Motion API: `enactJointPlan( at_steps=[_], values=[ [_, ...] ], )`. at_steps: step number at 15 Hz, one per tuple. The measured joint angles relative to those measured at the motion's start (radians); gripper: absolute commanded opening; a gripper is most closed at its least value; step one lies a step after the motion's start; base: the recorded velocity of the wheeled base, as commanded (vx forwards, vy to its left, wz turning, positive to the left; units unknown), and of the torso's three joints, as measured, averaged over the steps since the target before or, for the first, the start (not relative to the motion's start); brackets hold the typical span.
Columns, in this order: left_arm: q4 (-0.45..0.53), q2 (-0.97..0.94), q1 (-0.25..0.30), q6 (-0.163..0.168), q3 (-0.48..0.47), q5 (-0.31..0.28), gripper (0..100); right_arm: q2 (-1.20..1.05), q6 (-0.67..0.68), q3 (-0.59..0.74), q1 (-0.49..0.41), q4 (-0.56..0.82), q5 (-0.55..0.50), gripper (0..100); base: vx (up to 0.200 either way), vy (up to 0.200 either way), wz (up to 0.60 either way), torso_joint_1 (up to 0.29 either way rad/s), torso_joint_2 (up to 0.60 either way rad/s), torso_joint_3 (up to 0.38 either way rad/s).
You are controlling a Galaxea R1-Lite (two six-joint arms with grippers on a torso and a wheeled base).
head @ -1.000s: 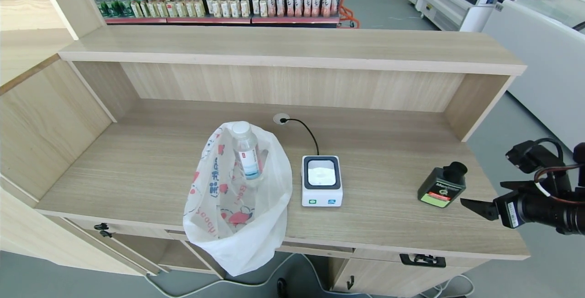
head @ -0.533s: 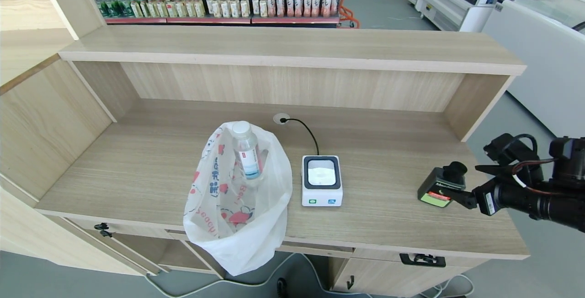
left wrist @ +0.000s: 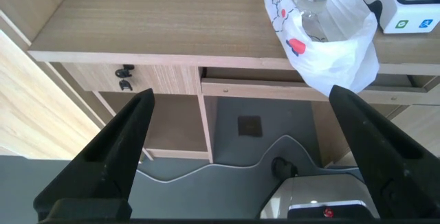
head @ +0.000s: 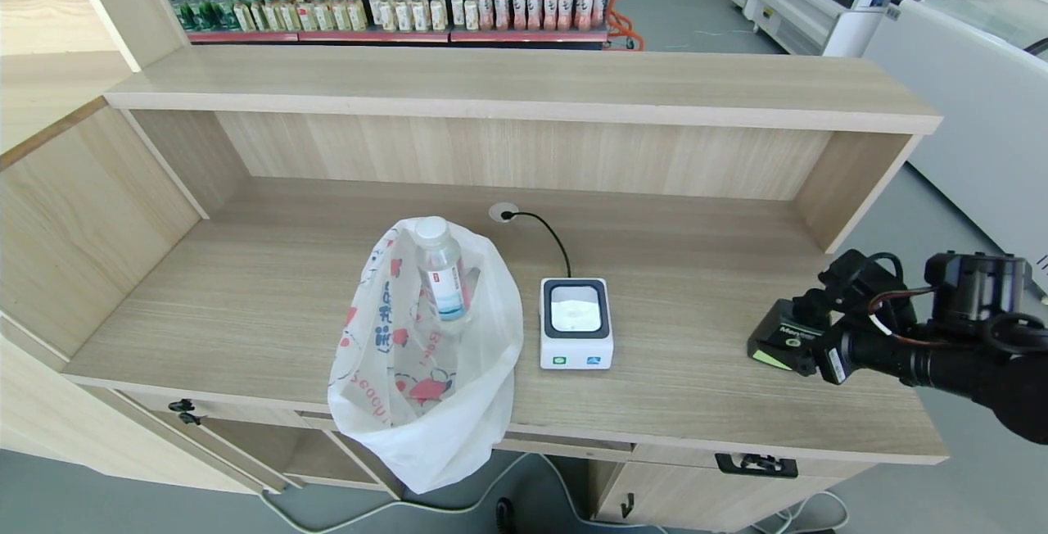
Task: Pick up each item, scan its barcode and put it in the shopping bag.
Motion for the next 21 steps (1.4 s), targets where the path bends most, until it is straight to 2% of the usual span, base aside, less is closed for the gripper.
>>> enactJointPlan(
  at_steps=[9, 13, 16, 18, 21],
  values=[
    [0.000, 0.000, 0.000, 0.000, 0.000, 0.000, 100, 0.015, 0.000, -0.008, 0.001, -0.020, 0.020, 100, 0.000, 0.000, 0.00, 0.000, 0.00, 0.000],
    [0.000, 0.000, 0.000, 0.000, 0.000, 0.000, 100, -0.143, 0.134, 0.058, -0.001, 0.001, 0.022, 100, 0.000, 0.000, 0.00, 0.000, 0.00, 0.000],
    [0.000, 0.000, 0.000, 0.000, 0.000, 0.000, 100, -0.322, 0.250, 0.104, -0.027, 0.139, 0.017, 100, 0.000, 0.000, 0.00, 0.000, 0.00, 0.000],
    [0.000, 0.000, 0.000, 0.000, 0.000, 0.000, 100, -0.434, 0.295, 0.116, -0.087, 0.274, 0.019, 100, 0.000, 0.000, 0.00, 0.000, 0.00, 0.000],
    [0.000, 0.000, 0.000, 0.000, 0.000, 0.000, 100, -0.521, 0.307, 0.153, -0.158, 0.292, 0.019, 100, 0.000, 0.000, 0.00, 0.000, 0.00, 0.000]
  ],
)
